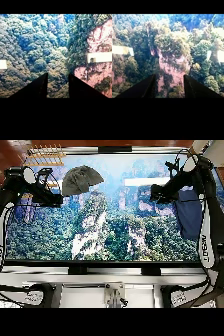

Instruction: Fold the shirts.

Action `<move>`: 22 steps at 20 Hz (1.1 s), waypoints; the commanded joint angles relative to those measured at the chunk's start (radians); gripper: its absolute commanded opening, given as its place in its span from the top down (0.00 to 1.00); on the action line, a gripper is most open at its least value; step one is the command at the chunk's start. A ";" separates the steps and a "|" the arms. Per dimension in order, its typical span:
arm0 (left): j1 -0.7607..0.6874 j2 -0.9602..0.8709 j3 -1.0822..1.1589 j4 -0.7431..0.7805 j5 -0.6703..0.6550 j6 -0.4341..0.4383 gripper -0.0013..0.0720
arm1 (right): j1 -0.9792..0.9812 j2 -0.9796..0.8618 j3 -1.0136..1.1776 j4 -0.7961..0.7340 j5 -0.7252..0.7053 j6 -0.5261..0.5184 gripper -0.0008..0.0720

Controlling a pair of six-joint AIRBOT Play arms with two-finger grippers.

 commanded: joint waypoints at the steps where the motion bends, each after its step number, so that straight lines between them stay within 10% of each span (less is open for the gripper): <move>1: 0.001 0.000 0.001 0.000 0.000 0.000 0.53 | 0.001 0.000 0.000 0.000 0.000 0.000 0.35; 22: 0.005 0.000 0.001 -0.023 0.000 -0.031 0.53 | 0.001 0.000 0.000 0.056 0.026 0.019 0.34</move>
